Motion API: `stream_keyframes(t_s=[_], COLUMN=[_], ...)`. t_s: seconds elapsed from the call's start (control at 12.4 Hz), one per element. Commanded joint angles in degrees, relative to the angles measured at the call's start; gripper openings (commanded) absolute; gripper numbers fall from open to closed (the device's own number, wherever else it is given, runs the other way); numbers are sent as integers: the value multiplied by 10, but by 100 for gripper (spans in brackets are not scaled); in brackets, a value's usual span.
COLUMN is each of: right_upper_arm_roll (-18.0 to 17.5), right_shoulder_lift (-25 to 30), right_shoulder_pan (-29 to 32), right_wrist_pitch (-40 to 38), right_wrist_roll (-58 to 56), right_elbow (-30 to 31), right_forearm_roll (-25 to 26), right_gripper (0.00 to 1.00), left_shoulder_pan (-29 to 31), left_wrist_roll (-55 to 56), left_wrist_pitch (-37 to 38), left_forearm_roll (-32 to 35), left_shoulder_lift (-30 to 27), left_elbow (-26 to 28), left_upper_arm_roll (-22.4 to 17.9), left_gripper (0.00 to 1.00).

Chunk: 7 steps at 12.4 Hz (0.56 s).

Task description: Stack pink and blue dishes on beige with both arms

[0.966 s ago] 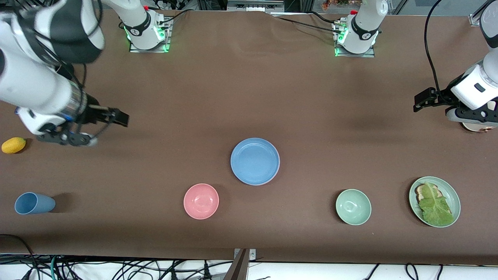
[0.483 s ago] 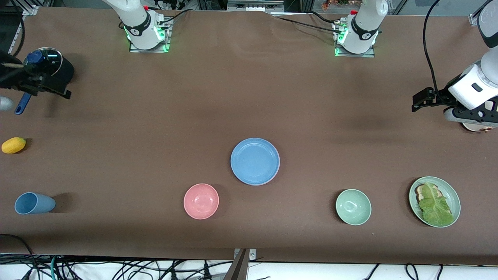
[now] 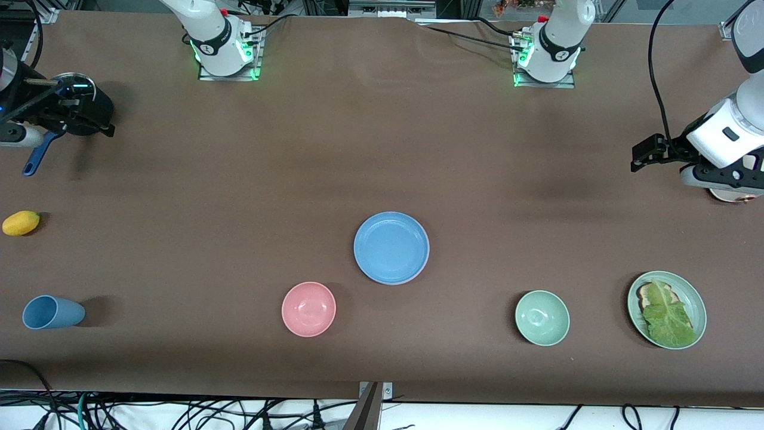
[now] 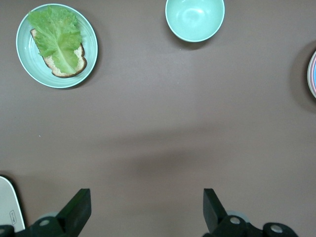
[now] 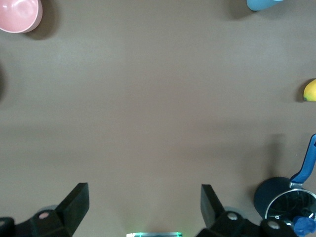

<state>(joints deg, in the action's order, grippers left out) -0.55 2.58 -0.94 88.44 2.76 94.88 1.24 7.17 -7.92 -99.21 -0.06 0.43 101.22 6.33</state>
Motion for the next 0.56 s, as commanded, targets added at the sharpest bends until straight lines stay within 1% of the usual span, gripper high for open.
stream_keyframes(t_s=[0.0, 0.08, 0.16, 0.48], right_upper_arm_roll=[-2, 7, 12, 13], right_shoulder_lift=[-12, -24, -28, -25], right_shoulder_pan=[17, 17, 17, 16], right_wrist_pitch=[6, 5, 5, 5], right_wrist_roll=[-19, -20, -21, -19], right_elbow=[-9, -24, -30, -30], right_forearm_roll=[-3, -18, -21, -19], right_gripper=[100, 100, 100, 100], left_shoulder_pan=[0, 0, 0, 0], left_wrist_roll=[-12, -12, -12, -12], left_wrist_pitch=[2, 2, 2, 2], left_forearm_roll=[-11, -11, -11, -12], left_shoulder_lift=[4, 4, 4, 5], left_elbow=[-14, -14, -14, -14], left_upper_arm_roll=[1, 1, 1, 1], left_gripper=[100, 100, 100, 100])
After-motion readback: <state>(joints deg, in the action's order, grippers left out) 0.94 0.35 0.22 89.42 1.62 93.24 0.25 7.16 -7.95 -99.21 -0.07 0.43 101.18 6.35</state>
